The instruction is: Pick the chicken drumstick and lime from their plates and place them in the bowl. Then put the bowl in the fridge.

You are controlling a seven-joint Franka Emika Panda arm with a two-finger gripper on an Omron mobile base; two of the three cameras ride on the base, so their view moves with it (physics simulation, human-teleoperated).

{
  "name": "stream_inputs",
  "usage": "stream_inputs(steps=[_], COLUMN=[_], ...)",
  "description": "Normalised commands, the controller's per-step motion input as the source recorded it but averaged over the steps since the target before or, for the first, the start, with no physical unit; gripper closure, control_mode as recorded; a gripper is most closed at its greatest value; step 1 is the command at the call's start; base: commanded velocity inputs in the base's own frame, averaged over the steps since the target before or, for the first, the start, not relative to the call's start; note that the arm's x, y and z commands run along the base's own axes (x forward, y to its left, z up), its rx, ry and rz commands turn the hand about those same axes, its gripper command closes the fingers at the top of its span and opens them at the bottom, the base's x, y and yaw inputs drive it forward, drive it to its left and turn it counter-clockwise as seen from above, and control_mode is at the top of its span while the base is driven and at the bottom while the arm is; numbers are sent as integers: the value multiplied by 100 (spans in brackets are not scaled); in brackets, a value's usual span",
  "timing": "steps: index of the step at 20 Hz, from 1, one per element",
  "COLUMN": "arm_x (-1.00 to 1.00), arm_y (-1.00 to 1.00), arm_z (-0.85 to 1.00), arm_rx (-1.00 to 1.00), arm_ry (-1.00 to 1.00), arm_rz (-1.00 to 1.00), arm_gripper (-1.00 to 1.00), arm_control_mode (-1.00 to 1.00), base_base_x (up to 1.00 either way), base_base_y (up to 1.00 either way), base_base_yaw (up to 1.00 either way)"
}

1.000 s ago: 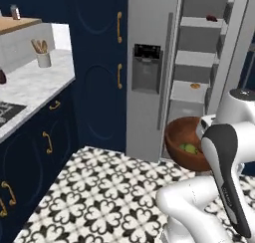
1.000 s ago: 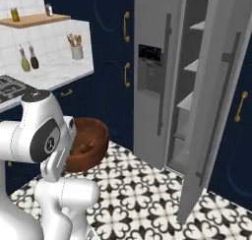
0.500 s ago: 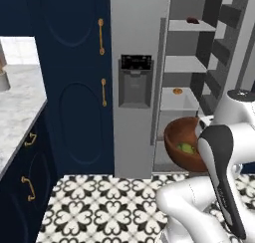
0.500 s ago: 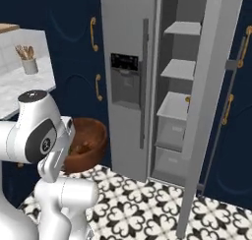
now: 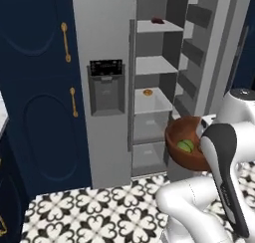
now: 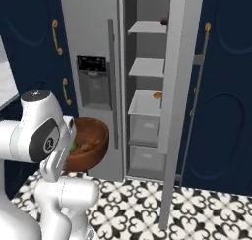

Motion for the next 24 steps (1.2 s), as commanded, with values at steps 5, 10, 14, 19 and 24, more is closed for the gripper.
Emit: stream_inputs(steps=[5, 10, 14, 19, 24], arm_x=[0, 0, 0, 0, 0], arm_y=[0, 0, 0, 0, 0], arm_z=[0, 0, 0, 0, 0], arm_rx=[0, 0, 0, 0, 0], arm_ry=[0, 0, 0, 0, 0], arm_rz=[0, 0, 0, 0, 0], arm_gripper=[100, 100, 100, 100, 100], arm_control_mode=[100, 100, 100, 100, 100], base_base_x=[51, 65, 66, 70, 43], base_base_y=[20, 6, 3, 0, -15], base_base_yaw=[-26, -4, -6, -13, -15])
